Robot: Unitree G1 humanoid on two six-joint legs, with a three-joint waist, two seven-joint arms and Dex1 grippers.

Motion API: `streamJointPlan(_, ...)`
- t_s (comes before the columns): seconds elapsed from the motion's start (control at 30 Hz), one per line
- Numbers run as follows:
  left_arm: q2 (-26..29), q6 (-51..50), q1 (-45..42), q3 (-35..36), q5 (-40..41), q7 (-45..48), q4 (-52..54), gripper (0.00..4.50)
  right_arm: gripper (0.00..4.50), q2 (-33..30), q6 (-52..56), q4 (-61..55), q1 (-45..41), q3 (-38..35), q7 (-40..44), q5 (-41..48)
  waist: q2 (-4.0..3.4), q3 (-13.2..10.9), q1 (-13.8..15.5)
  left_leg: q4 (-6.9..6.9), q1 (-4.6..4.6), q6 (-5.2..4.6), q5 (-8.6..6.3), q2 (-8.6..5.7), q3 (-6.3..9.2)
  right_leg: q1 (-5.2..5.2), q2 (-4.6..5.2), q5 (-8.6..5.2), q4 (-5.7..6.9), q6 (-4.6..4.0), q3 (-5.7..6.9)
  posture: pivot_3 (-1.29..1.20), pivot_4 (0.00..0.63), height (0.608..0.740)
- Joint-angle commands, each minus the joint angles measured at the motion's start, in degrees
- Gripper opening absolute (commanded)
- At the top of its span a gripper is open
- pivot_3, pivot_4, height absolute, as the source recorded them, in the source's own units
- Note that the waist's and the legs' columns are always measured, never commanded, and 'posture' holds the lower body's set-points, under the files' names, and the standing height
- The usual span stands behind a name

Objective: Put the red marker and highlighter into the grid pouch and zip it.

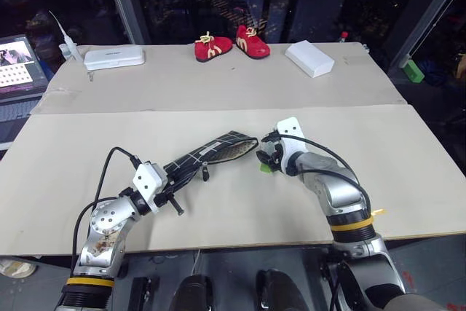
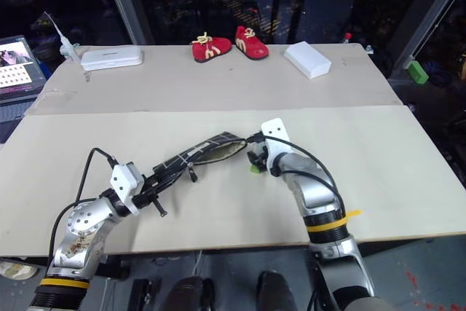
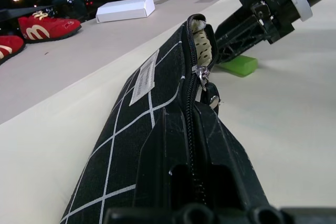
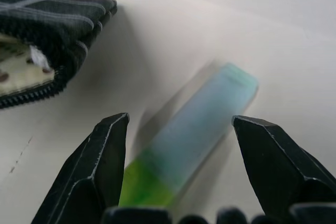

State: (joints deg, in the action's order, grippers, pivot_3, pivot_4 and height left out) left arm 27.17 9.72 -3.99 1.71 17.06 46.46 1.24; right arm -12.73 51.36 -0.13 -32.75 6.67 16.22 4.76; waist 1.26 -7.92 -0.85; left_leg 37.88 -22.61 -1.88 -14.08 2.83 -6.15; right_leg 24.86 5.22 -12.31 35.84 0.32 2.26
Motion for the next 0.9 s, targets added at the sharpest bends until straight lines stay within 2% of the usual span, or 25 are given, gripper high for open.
streamJointPlan(0.03, 0.31, 0.65, -0.20, 1.12, 0.08, -0.44, 1.25, 0.00, 3.50, -0.72, -0.12, 0.48, 1.66, -0.16, -1.57, -1.54, 0.00, 0.00, 0.05, 0.00, 0.03, 0.00, 0.00, 0.00, 0.01, -0.03, 0.01, 0.00, -0.01, 0.00, 0.00, 0.00, 0.150, 0.740)
streamJointPlan(0.27, 0.17, 1.03, -0.08, 1.07, -0.11, -0.68, 1.01, 0.00, 3.50, 0.35, 1.98, -1.43, 4.44, 0.59, -2.37, -0.92, 0.00, 0.01, 0.16, 0.00, 0.21, 0.00, 0.00, 0.01, 0.04, -0.27, 0.02, -0.02, -0.07, 0.02, 0.04, 0.00, 0.150, 0.740)
streamJointPlan(0.47, -0.10, 1.12, -0.01, 0.91, -0.09, -0.78, 0.80, 0.00, 3.50, 5.80, 7.77, -4.40, 6.70, -2.89, -4.28, 2.37, 0.05, 0.04, 0.04, 0.00, 0.31, 0.00, -0.01, 0.01, 0.24, -0.40, 0.04, -0.03, -0.08, 0.02, 0.04, 0.00, 0.150, 0.740)
streamJointPlan(0.7, -0.54, 1.20, -0.27, 0.64, -0.29, -0.98, 0.59, 0.00, 3.50, 5.10, 6.62, -3.03, 6.39, -2.49, -3.87, 1.40, 0.07, 0.06, 0.01, -0.01, 0.35, 0.00, -0.01, 0.02, 0.33, -0.46, 0.01, -0.05, -0.10, 0.01, 0.08, 0.00, 0.150, 0.740)
streamJointPlan(0.8, -0.52, 1.21, -0.15, 0.89, -0.19, -1.06, 0.66, 0.00, 2.85, 4.46, 5.29, -2.18, 5.75, -3.15, -3.02, 1.72, 0.07, 0.06, 0.00, -0.01, 0.36, 0.00, -0.01, 0.02, 0.33, -0.48, 0.01, -0.05, -0.10, 0.00, 0.08, 0.00, 0.150, 0.740)
streamJointPlan(0.9, -0.46, 1.21, -0.08, 1.06, -0.16, -1.14, 0.71, 0.00, 1.79, 3.81, 4.37, -1.28, 5.32, -3.28, -2.83, 1.54, 0.07, 0.06, -0.05, -0.01, 0.37, 0.00, -0.01, 0.02, 0.33, -0.48, 0.01, -0.05, -0.11, 0.00, 0.08, 0.00, 0.150, 0.740)
